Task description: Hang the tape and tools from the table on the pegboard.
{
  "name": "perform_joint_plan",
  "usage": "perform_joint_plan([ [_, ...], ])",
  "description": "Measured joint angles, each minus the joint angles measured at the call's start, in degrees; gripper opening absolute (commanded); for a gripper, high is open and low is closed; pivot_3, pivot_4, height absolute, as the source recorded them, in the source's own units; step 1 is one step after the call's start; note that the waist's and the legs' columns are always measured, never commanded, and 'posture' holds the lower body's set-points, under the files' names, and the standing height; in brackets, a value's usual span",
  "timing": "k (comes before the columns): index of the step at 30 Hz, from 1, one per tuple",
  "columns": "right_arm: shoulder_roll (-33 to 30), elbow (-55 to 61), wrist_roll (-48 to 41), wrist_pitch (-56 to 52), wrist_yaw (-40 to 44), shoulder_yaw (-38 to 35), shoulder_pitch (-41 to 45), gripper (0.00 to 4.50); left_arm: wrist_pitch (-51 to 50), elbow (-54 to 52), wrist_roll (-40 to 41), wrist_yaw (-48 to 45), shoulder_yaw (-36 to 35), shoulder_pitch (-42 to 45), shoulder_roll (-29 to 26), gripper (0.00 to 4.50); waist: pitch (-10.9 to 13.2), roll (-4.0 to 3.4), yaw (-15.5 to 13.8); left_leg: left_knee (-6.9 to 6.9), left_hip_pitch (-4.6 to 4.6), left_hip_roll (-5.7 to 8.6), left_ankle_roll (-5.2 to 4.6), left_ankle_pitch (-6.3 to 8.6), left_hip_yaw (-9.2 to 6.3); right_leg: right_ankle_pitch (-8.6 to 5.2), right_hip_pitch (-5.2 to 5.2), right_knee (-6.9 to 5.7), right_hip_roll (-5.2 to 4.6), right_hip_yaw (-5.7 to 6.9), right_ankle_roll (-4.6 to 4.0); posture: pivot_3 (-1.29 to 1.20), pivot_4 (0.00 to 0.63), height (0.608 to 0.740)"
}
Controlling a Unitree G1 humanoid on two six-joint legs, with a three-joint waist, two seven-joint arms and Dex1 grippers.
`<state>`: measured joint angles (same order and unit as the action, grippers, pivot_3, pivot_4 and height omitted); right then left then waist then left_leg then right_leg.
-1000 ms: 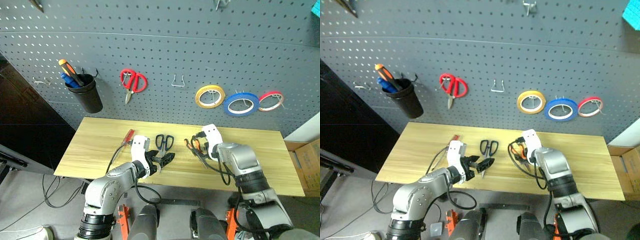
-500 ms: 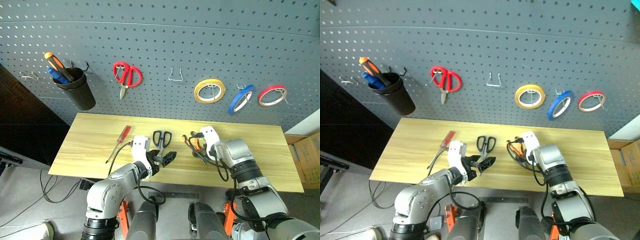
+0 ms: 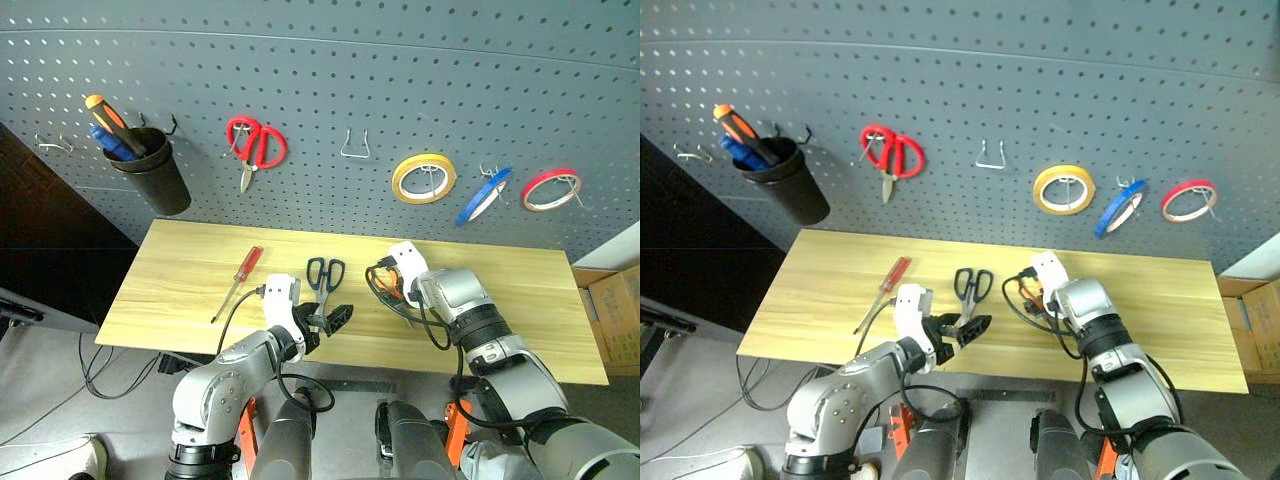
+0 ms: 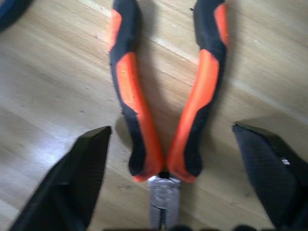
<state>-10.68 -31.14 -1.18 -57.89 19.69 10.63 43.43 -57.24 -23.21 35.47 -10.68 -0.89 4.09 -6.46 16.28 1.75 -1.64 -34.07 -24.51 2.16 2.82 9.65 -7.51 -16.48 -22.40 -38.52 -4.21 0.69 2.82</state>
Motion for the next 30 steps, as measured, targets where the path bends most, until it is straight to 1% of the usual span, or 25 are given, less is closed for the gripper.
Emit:
perform_joint_plan([
  [4,-0.2,1.3,0.0,-0.4,0.1,-0.2,-0.8,1.82,0.0,-0.1,0.6,0.0,-0.3,0.0,0.2,4.50,0.0,0.00,0.0,0.13,-0.06,0.02,0.01,0.00,-0.06,0.03,0.00,0.24,0.01,0.02,-0.06,0.23,0.322,0.740],
  [5,-0.2,1.7,0.0,-0.5,0.2,-0.2,-1.1,1.62,0.0,-0.1,0.6,0.0,-0.3,0.1,0.2,4.50,0.0,0.00,0.0,0.15,-0.11,0.02,0.01,0.00,-0.08,0.05,0.01,0.35,0.04,0.04,-0.07,0.23,0.318,0.740],
  [10,-0.5,4.5,-0.1,-0.5,0.8,-0.4,-2.8,1.62,0.1,0.0,0.6,0.0,-0.6,0.9,0.4,4.50,0.0,0.00,0.0,0.15,-0.23,0.06,0.06,0.04,-0.09,0.10,0.00,0.52,0.06,0.10,-0.07,0.22,0.291,0.740],
  [12,-1.6,7.9,-0.5,-0.4,2.4,-0.2,-5.0,1.62,0.1,0.0,0.6,-0.1,-0.6,1.5,0.2,4.50,0.0,0.00,-0.1,0.15,-0.27,0.07,0.11,0.06,-0.09,0.08,-0.02,0.55,0.06,0.13,-0.04,0.21,0.271,0.740],
  [13,-2.3,11.6,-1.4,-0.3,3.9,-0.2,-7.5,1.62,0.1,0.0,0.9,-0.3,-0.7,1.6,0.0,4.50,0.0,-0.01,-0.2,0.16,-0.34,0.07,0.14,0.08,-0.07,0.07,-0.09,0.56,0.04,0.13,-0.01,0.21,0.271,0.740],
  [14,-2.9,14.6,-2.4,-0.2,5.2,-0.1,-9.4,1.62,0.1,-0.1,1.3,-0.6,-0.9,1.7,-0.2,4.50,0.0,-0.01,-0.3,0.16,-0.41,0.08,0.19,0.10,-0.05,0.07,-0.19,0.54,0.05,0.13,0.00,0.20,0.250,0.740],
  [16,-4.9,21.8,-3.9,0.3,7.8,0.3,-13.1,1.62,0.0,-0.9,3.0,-1.4,-2.0,2.0,-0.7,4.50,0.0,-0.07,-0.5,0.15,-0.70,0.08,0.23,0.10,-0.01,0.11,-0.60,0.44,0.03,0.06,0.05,0.19,0.230,0.740],
  [17,-6.4,27.7,-4.5,0.9,8.5,0.0,-15.5,1.62,-0.4,-1.7,5.2,-1.8,-3.3,2.4,-0.8,4.50,0.0,-0.10,-0.6,0.11,-0.99,0.08,0.32,0.04,0.03,0.14,-0.93,0.34,0.03,0.02,0.09,0.19,0.220,0.740],
  [18,-7.7,35.1,-5.5,1.6,9.1,-1.1,-18.2,1.62,-0.9,-3.7,8.4,-2.5,-5.2,2.5,-0.9,4.50,0.0,-0.09,-0.7,0.07,-1.27,0.04,0.62,-0.14,0.03,0.16,-1.15,0.35,0.03,0.08,0.13,0.19,0.210,0.740],
  [19,-7.9,42.5,-6.8,1.8,9.1,-3.1,-20.7,1.62,-1.2,-6.0,12.3,-2.7,-7.4,2.6,-1.2,4.50,0.0,-0.08,-0.8,0.07,-1.33,0.04,0.73,-0.20,0.05,0.18,-1.18,0.37,0.05,0.14,0.15,0.19,0.193,0.740],
  [21,-6.1,52.7,-8.9,1.9,8.0,-6.2,-21.9,1.62,-1.2,-9.9,18.0,-2.5,-10.7,3.8,-1.8,4.50,-0.2,-0.10,-0.8,0.08,-1.29,0.05,0.83,-0.24,0.11,0.18,-1.17,0.32,0.09,0.15,0.16,0.20,0.168,0.740],
  [24,-0.7,59.7,-11.8,2.5,5.3,-8.9,-20.5,1.62,-1.2,-12.2,24.2,-0.9,-13.0,5.9,-3.7,4.50,-0.9,-0.11,-1.2,0.09,-1.23,0.06,1.00,-0.33,0.09,0.19,-1.12,0.30,0.19,0.25,0.14,0.21,0.124,0.740],
  [28,3.6,59.9,-13.6,6.0,1.7,-11.0,-13.7,1.62,-0.3,-12.2,31.1,3.8,-16.6,9.5,-6.8,4.50,-1.8,-0.14,-2.1,0.07,-1.22,0.11,1.13,-0.56,0.05,0.40,-1.09,0.32,0.22,0.28,0.17,0.23,0.087,0.740],
  [30,5.3,58.0,-13.6,10.3,0.0,-12.3,-9.3,1.62,1.5,-12.2,35.3,6.6,-18.1,11.4,-8.2,4.50,-2.6,-0.12,-2.7,0.07,-1.23,0.11,1.10,-0.71,0.09,0.65,-1.06,0.46,0.27,0.24,0.19,0.25,0.065,0.740],
])
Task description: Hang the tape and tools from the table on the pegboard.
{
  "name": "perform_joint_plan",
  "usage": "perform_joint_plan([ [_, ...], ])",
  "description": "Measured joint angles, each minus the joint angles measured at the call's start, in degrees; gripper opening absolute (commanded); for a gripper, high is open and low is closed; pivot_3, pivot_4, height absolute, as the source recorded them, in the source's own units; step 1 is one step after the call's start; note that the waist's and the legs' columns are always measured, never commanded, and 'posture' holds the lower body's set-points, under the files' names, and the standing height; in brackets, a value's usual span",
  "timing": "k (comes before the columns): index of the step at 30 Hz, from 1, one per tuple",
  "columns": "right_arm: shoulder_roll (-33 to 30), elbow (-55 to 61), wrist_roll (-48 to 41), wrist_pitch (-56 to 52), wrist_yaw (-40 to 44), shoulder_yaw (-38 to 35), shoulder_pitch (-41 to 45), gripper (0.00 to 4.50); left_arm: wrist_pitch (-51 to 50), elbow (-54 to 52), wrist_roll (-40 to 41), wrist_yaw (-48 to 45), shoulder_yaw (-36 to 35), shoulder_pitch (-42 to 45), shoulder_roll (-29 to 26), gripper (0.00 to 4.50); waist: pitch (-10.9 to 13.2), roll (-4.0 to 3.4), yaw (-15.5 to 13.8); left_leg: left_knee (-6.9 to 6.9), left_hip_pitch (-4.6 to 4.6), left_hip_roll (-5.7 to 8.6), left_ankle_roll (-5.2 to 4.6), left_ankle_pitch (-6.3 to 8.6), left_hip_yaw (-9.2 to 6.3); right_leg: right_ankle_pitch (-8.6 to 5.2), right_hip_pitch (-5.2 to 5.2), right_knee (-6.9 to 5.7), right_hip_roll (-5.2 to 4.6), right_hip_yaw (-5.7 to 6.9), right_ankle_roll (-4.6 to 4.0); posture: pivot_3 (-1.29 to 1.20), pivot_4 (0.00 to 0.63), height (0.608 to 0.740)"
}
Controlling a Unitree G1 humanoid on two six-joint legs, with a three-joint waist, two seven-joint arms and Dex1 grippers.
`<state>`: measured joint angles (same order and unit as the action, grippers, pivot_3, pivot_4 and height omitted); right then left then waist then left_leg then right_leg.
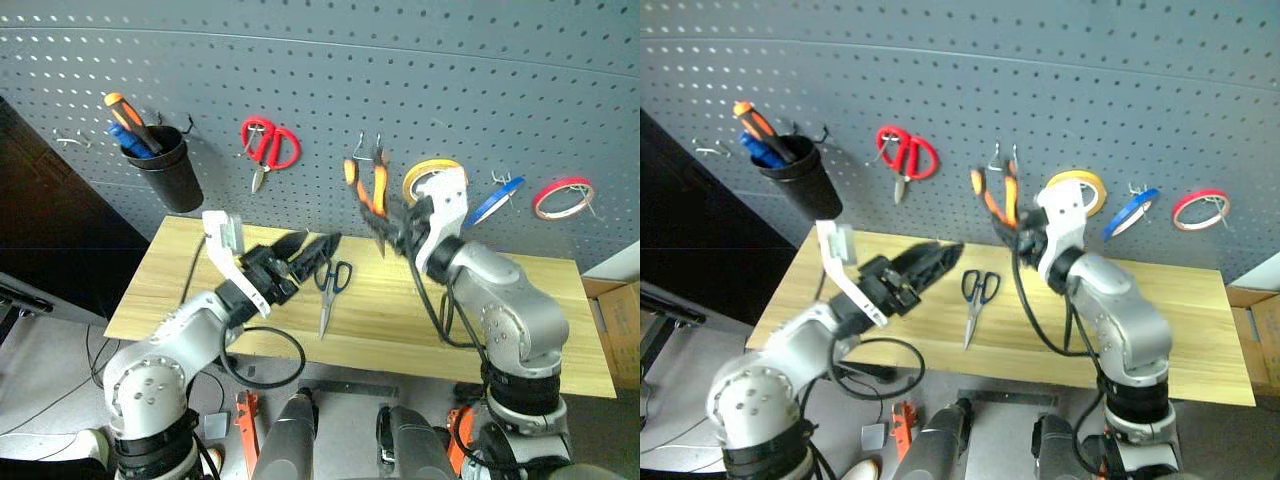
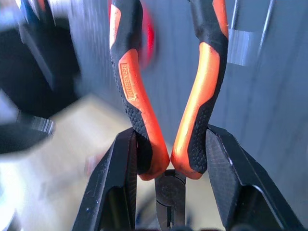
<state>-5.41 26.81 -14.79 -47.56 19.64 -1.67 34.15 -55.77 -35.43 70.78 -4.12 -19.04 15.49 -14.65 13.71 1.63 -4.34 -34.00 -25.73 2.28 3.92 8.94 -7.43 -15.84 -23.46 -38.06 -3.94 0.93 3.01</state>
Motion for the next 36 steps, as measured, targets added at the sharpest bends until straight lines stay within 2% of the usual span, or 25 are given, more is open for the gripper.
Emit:
perform_joint_plan([
  [4,2.2,-7.4,1.1,10.5,-1.7,0.5,6.1,1.62,2.7,0.3,0.7,1.5,0.2,2.1,-1.5,4.50,-2.0,0.15,-0.3,0.03,0.34,0.03,-0.10,-0.08,0.24,0.14,0.28,0.06,0.01,-0.17,-0.04,0.27,0.051,0.740],
  [7,3.3,-19.0,4.3,21.4,-3.7,0.9,12.2,1.62,5.1,3.0,-2.2,1.2,2.4,3.9,-1.9,4.50,-2.5,0.27,-0.4,0.13,0.84,-0.04,-0.15,-0.25,0.34,0.37,0.70,0.09,0.14,-0.25,-0.15,0.29,0.043,0.740],
  [9,3.9,-30.3,6.7,30.6,-5.5,0.6,17.7,1.62,7.5,6.4,-5.9,0.9,4.1,6.2,-1.5,4.50,-2.6,0.26,-0.5,0.17,1.04,-0.15,-0.25,-0.32,0.31,0.52,0.89,0.18,0.33,-0.25,-0.01,0.30,0.041,0.740],
  [11,4.4,-41.2,8.4,40.6,-6.6,0.6,22.0,1.62,9.9,9.3,-9.3,0.5,5.3,7.6,-1.2,4.50,-2.8,0.25,-0.5,0.18,1.07,-0.46,-0.20,-0.47,0.31,1.00,0.95,0.39,0.66,-0.29,-0.35,0.31,0.041,0.740],
  [15,4.3,-62.0,11.4,56.9,-8.8,0.6,26.6,1.62,12.7,12.5,-13.1,-0.6,6.1,8.5,-0.9,4.50,-3.1,0.34,-0.6,0.18,1.27,-0.80,-0.14,-0.52,0.35,1.16,1.12,0.42,0.93,-0.29,-0.55,0.35,0.059,0.740],
  [19,4.0,-79.5,13.5,67.0,-12.6,0.2,29.3,1.62,13.7,13.5,-14.5,-1.1,6.1,9.0,-1.1,4.50,-3.1,0.33,-1.2,0.20,1.27,-0.93,-0.08,-0.55,0.35,1.18,1.06,0.36,1.02,-0.33,-0.61,0.37,0.071,0.740],
  [26,4.0,-92.0,17.7,75.6,-16.9,1.0,29.2,1.62,13.3,12.6,-14.3,-0.8,6.2,7.2,-1.2,4.50,-3.1,0.33,-2.4,0.27,1.32,-0.99,0.00,-0.60,0.37,1.17,1.02,0.28,1.08,-0.39,-0.66,0.39,0.078,0.740],
  [31,4.0,-91.8,18.3,76.5,-17.5,1.1,26.4,1.62,12.4,11.5,-13.8,-0.2,6.2,6.6,-1.2,4.50,-3.1,0.30,-3.2,0.27,1.40,-1.05,0.02,-0.62,0.38,1.22,1.05,0.25,1.14,-0.43,-0.76,0.37,0.075,0.740],
  [33,4.2,-89.4,18.8,76.6,-17.4,1.6,24.5,2.33,12.4,11.5,-13.5,-0.2,6.1,6.6,-1.4,4.50,-3.3,0.27,-3.3,0.27,1.42,-1.06,0.03,-0.61,0.38,1.21,1.06,0.25,1.15,-0.43,-0.77,0.36,0.072,0.740],
  [35,4.2,-87.7,19.5,76.1,-17.1,2.5,22.7,2.79,12.4,11.5,-13.5,-0.3,6.1,6.6,-1.4,4.50,-3.5,0.27,-3.3,0.27,1.44,-1.06,0.03,-0.61,0.39,1.20,1.08,0.25,1.15,-0.44,-0.78,0.34,0.071,0.740],
  [36,4.2,-87.3,19.6,75.7,-17.0,2.7,21.9,3.20,12.4,11.6,-13.6,-0.3,6.2,6.7,-1.4,4.50,-3.5,0.26,-3.3,0.27,1.45,-1.06,0.03,-0.61,0.40,1.20,1.08,0.25,1.15,-0.45,-0.78,0.34,0.071,0.740],
])
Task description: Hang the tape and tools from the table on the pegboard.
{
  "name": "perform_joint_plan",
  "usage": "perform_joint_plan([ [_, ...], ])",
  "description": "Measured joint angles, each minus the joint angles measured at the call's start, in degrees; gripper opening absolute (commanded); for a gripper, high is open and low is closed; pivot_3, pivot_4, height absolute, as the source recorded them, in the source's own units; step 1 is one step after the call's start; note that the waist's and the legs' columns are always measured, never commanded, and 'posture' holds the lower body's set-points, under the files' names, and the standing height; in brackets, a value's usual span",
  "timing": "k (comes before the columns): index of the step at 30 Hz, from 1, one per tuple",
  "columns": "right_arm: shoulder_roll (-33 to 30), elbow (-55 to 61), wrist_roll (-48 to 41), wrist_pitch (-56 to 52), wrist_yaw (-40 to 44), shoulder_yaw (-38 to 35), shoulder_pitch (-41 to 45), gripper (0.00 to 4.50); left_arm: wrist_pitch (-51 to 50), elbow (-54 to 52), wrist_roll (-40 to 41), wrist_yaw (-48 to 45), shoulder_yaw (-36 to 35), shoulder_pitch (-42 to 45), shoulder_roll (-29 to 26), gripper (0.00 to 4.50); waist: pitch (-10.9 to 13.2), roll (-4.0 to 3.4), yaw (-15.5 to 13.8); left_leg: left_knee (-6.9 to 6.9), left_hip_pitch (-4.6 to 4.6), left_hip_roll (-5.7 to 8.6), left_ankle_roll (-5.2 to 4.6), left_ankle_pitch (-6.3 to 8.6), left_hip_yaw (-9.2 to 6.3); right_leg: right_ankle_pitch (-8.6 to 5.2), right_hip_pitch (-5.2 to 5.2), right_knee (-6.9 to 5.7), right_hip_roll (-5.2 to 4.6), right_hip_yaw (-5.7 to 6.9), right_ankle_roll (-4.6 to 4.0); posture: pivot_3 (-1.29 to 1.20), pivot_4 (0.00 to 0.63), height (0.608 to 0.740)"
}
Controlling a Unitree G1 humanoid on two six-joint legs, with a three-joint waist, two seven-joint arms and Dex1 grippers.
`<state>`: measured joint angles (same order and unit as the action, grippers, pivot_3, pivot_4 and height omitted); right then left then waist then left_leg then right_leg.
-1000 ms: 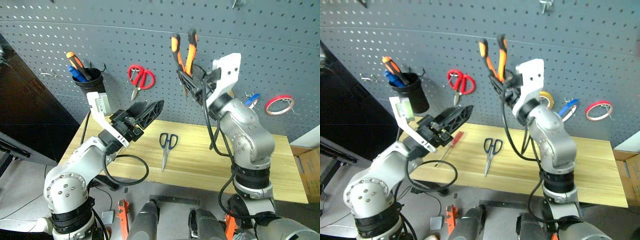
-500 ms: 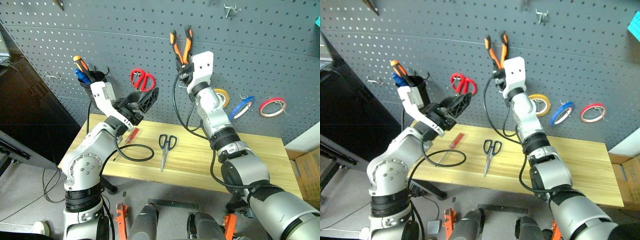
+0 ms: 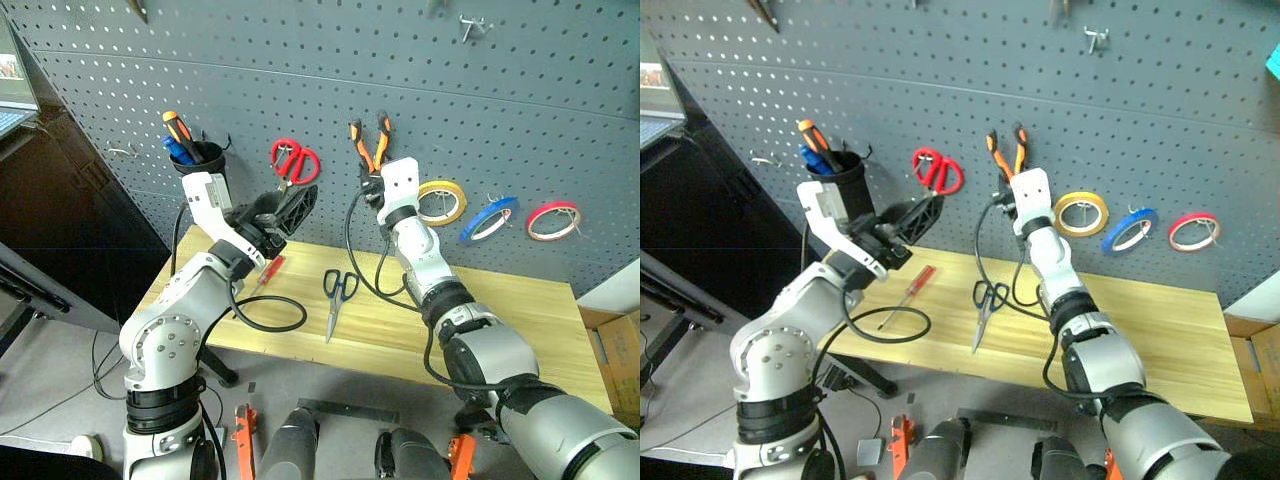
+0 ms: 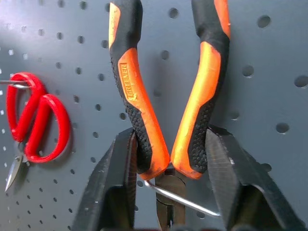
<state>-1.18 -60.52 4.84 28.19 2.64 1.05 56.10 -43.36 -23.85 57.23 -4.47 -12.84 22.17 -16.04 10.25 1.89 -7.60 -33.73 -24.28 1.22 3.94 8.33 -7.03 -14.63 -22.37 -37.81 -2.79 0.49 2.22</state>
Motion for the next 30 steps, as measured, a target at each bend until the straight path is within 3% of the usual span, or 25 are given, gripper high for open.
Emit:
perform_joint_plan([
  [4,0.0,1.5,0.4,-2.3,0.9,0.3,-1.8,4.45,0.0,1.5,-0.4,-0.7,0.2,1.0,-0.1,4.50,0.0,0.00,0.1,0.00,0.04,-0.08,0.02,-0.02,0.00,0.06,0.00,-0.02,0.10,-0.02,-0.11,0.30,0.074,0.740],
  [6,0.0,3.0,0.4,-3.6,1.2,0.3,-2.2,4.45,0.0,1.9,-0.9,-1.1,0.6,1.0,-0.1,4.50,0.0,0.00,0.1,0.00,0.04,-0.11,0.03,-0.02,-0.01,0.06,0.00,-0.02,0.14,-0.01,-0.13,0.26,0.084,0.740],
  [10,-2.5,24.5,-4.0,-15.9,9.4,0.6,-11.3,4.45,-0.2,6.9,-7.6,-1.2,4.6,1.5,-2.0,4.50,0.0,-0.03,0.2,0.00,0.01,-0.11,0.02,-0.01,-0.01,0.02,0.02,0.05,0.14,-0.01,-0.17,0.22,0.099,0.740],
  [14,-6.7,52.4,-9.1,-38.3,16.2,3.1,-22.4,4.45,-0.1,13.0,-16.7,-0.6,9.7,1.1,-2.4,4.50,0.0,-0.10,0.9,0.01,-0.04,-0.12,0.02,0.01,0.00,-0.34,-0.04,0.04,0.12,-0.02,-0.29,0.17,0.121,0.740],
  [17,-8.5,66.3,-12.9,-52.0,18.6,4.9,-25.7,4.45,-0.1,16.7,-21.7,0.2,12.1,1.0,-2.0,4.50,0.1,-0.14,2.0,0.01,-0.03,-0.20,0.02,0.01,0.00,-0.38,-0.09,-0.07,0.14,0.02,-0.33,0.15,0.130,0.740],
  [21,-12.9,78.7,-18.7,-66.3,23.2,6.4,-26.3,4.45,-0.7,20.5,-26.3,1.6,15.1,1.1,2.6,4.50,0.1,-0.19,3.3,0.00,-0.03,-0.23,0.02,0.02,0.00,-0.40,-0.05,-0.04,0.10,0.06,-0.32,0.12,0.148,0.740],
  [25,-18.8,80.4,-20.8,-67.5,31.7,10.4,-26.0,4.45,-3.3,24.7,-31.8,5.6,18.5,0.5,7.0,4.50,0.1,-0.22,4.4,-0.01,-0.05,-0.12,0.00,0.03,0.01,-0.41,0.00,0.06,-0.05,0.10,-0.30,0.09,0.183,0.740],
  [30,-25.6,77.0,-18.9,-59.4,40.8,14.5,-27.9,4.45,-7.5,27.6,-36.7,10.1,19.3,-2.1,10.9,4.50,0.7,-0.30,6.1,-0.01,-0.08,0.06,-0.17,0.12,0.02,-0.54,0.04,0.07,-0.27,0.12,-0.06,0.07,0.232,0.740],
])
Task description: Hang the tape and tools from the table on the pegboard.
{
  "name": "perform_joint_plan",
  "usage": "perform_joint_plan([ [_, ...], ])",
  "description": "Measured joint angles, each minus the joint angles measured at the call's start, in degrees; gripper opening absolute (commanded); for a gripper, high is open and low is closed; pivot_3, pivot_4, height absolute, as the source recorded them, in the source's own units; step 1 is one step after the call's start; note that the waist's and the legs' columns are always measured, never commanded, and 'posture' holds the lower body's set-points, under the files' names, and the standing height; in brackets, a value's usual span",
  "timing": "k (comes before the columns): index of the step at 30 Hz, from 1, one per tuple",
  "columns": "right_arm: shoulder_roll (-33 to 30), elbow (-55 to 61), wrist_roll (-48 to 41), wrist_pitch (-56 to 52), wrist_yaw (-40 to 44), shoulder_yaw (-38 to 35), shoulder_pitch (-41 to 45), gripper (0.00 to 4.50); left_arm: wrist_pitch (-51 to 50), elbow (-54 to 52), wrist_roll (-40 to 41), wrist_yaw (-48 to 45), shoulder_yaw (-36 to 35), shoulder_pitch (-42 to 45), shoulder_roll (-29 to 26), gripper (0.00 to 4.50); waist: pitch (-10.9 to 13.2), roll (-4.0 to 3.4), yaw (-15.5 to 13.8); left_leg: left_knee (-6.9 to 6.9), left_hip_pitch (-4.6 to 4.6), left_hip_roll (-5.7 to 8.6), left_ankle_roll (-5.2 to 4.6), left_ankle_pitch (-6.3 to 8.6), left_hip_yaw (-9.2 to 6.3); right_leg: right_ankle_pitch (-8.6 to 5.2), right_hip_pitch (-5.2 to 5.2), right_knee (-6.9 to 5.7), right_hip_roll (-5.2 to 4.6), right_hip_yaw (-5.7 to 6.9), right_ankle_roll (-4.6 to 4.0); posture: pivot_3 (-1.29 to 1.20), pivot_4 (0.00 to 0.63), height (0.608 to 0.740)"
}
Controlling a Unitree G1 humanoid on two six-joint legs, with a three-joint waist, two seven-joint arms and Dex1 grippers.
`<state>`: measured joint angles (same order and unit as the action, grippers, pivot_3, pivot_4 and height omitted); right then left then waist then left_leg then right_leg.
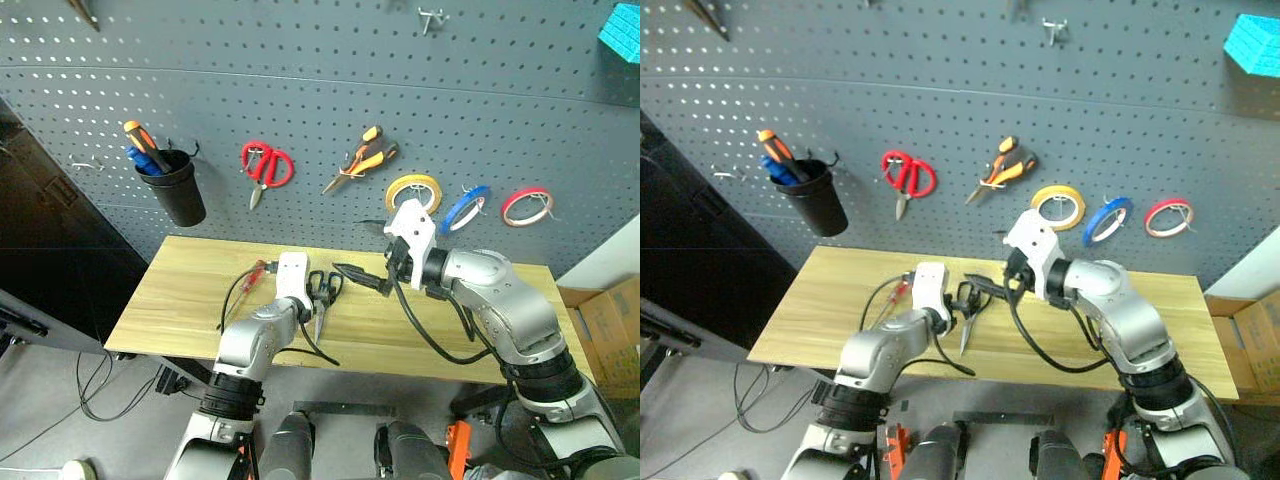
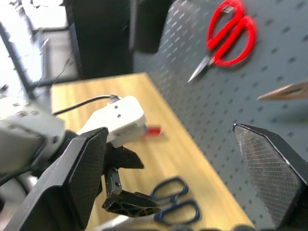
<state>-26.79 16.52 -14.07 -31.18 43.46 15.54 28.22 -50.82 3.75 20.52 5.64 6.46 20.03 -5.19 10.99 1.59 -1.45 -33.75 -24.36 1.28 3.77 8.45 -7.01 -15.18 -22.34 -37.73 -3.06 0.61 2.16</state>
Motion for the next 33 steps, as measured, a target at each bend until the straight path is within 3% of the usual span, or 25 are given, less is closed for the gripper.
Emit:
perform_joint_plan([
  [7,-7.5,-4.6,4.5,7.1,6.8,3.1,-5.8,4.45,-0.1,4.9,-4.1,-0.2,0.1,-1.1,2.5,4.50,2.5,-0.13,0.3,-0.11,-0.13,0.01,-0.05,0.04,0.01,-0.02,-0.06,-0.01,-0.05,0.01,0.04,0.03,0.279,0.740],
  [13,-9.1,-5.3,6.1,8.3,9.5,3.3,-5.7,4.45,-0.1,6.4,-7.2,-0.1,0.0,0.9,4.5,4.50,3.4,-0.15,0.8,-0.12,-0.15,0.02,-0.06,0.05,0.01,-0.05,-0.04,0.00,-0.09,0.01,0.09,0.00,0.299,0.740],
  [16,-9.4,-5.5,6.2,8.2,10.7,3.3,-5.6,4.50,0.2,7.5,-8.4,0.0,-0.3,1.9,5.3,3.94,3.7,-0.15,0.9,-0.12,-0.15,0.01,-0.07,0.06,0.01,-0.06,-0.03,0.02,-0.13,0.01,0.11,-0.01,0.310,0.740],
  [26,-10.1,-5.5,6.4,7.6,13.1,3.8,-4.4,4.50,0.2,7.7,-11.3,0.1,-2.0,2.3,6.8,0.51,4.3,-0.21,1.1,-0.14,-0.27,0.01,-0.11,0.10,-0.05,-0.10,-0.04,0.09,-0.17,0.07,0.26,0.02,0.302,0.740],
  [33,-8.1,-5.9,6.3,7.2,12.7,3.6,-3.7,4.50,0.3,5.8,-12.2,-0.1,-3.0,0.7,7.6,0.48,4.3,-0.21,1.2,-0.14,-0.32,0.00,-0.11,0.18,-0.08,-0.13,-0.05,0.15,-0.20,0.10,0.35,0.05,0.273,0.740],
])
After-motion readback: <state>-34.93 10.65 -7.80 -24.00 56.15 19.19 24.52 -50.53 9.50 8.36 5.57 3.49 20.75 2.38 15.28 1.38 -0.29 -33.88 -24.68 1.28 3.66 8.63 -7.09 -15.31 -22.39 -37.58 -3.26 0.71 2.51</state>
